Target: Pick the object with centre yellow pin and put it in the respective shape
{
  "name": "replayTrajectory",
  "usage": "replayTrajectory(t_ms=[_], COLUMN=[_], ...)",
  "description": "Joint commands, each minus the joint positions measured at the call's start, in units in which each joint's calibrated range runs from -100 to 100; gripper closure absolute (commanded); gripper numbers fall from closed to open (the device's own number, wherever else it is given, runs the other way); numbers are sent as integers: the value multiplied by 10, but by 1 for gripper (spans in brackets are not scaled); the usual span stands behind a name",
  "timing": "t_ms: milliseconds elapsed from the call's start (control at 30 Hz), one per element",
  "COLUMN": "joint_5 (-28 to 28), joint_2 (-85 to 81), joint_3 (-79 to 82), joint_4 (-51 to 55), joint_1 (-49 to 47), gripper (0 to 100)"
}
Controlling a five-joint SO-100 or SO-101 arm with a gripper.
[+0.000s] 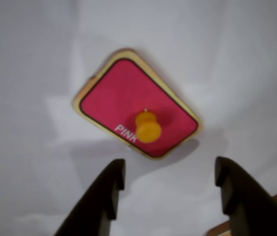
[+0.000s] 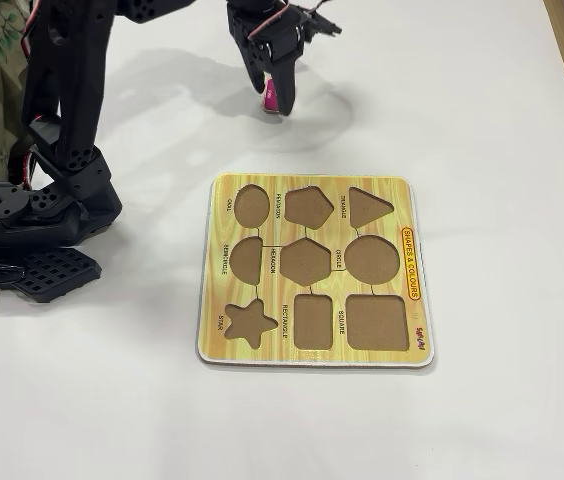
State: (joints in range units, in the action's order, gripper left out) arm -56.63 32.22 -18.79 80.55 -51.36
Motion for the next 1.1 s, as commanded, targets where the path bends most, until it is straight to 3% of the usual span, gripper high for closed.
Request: replayTrajectory(t_ms=[0, 233, 1067], joint_5=[-2, -2, -1], joint_2=[-43, -48, -13], joint_3=[-12, -4, 15], joint_4=[-7, -58, -62], joint_1=[5, 3, 16], gripper=[78, 78, 78])
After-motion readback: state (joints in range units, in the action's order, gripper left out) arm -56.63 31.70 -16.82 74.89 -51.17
